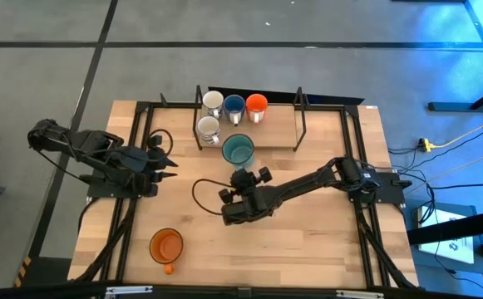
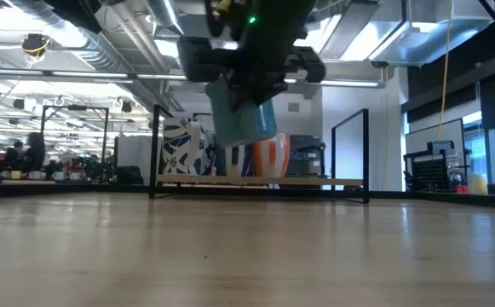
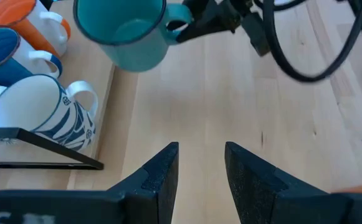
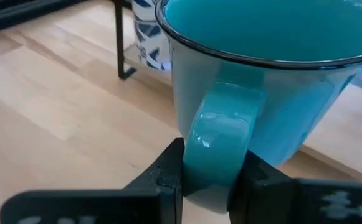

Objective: Place coffee mugs
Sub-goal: Put the green mug on the shelf

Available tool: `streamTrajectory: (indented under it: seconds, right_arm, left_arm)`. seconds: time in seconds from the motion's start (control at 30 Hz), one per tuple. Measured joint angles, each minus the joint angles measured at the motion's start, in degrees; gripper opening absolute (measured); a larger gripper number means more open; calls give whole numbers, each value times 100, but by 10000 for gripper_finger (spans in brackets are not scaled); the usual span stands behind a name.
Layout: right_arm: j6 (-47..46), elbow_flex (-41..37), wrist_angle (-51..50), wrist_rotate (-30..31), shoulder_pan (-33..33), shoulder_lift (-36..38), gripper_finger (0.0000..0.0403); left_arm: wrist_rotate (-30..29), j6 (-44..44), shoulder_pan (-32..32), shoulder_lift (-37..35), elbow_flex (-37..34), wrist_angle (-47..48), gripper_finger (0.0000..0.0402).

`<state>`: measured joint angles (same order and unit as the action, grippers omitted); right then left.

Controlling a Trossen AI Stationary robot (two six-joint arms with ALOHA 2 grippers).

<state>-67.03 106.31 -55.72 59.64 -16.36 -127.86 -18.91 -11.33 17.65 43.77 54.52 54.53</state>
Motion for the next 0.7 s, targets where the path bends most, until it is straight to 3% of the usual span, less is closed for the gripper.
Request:
streamTrajectory:
  seconds: [0.17, 0.33, 0.43, 0.7]
  right_arm:
    - [2, -1080, 689, -271, 31, 699, 59]
    - [1108, -2868, 3357, -730, 163, 1708, 59]
    - [1889, -3656, 4917, -1119, 296, 1946, 59]
    - [2649, -3828, 5621, -1290, 826, 1941, 59]
  left_arm:
    - [6, -36, 2, 0, 0, 8, 125]
    - [13, -33, 0, 0, 0, 3, 125]
    - [13, -33, 0, 2, 0, 5, 125]
    - [-2, -54, 0, 2, 0, 8, 125]
